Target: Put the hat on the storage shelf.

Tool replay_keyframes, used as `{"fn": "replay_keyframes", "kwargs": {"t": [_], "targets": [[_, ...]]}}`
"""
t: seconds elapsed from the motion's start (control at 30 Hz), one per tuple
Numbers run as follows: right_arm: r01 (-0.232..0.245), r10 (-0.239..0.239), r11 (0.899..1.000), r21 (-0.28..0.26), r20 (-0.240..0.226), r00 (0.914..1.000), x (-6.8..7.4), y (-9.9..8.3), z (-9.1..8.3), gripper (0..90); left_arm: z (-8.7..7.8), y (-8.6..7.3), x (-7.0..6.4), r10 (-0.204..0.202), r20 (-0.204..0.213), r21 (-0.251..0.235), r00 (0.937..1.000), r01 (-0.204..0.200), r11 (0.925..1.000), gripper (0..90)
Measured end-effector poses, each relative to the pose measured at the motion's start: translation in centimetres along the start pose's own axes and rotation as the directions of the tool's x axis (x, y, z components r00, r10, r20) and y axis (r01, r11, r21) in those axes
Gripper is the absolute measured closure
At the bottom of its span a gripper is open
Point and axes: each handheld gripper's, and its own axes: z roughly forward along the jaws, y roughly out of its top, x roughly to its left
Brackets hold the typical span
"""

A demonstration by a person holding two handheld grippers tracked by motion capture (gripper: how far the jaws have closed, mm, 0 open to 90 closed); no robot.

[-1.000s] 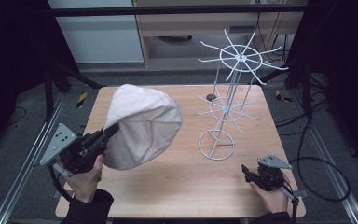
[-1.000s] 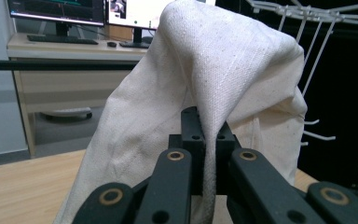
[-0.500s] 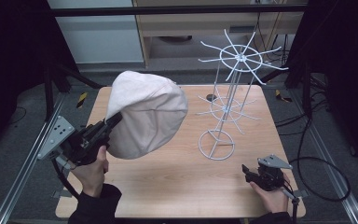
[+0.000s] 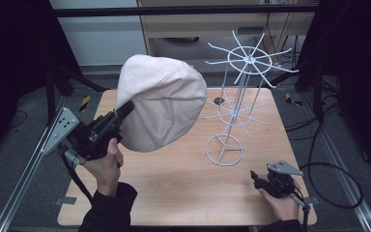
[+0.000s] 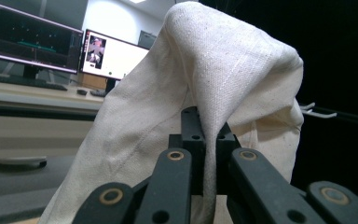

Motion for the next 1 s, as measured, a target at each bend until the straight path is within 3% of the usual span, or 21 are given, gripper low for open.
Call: {"fn": "replay_keyframes", "kwargs": {"t": [0.5,0.77,1.0], "targets": [[0.0,0.0,1.0,0.001,-0.002,1.0,-0.1,0.0,0.0,33.2,2.2,1.3,-0.3,-0.044,0.016,-0.065,0.9989,0.044,0.9969,88.4],[0.002,-0.002,1.0,-0.002,-0.001,1.0,-0.2,0.0,0.0,33.2,4.4,1.6,-0.3,-0.067,0.018,-0.075,0.9976,0.069,0.9948,88.4],[0.003,-0.003,1.0,-0.004,-0.002,1.0,-0.2,0.0,0.0,33.3,6.1,0.8,-0.5,-0.086,0.03,-0.049,0.9959,0.087,0.995,88.4]]}}
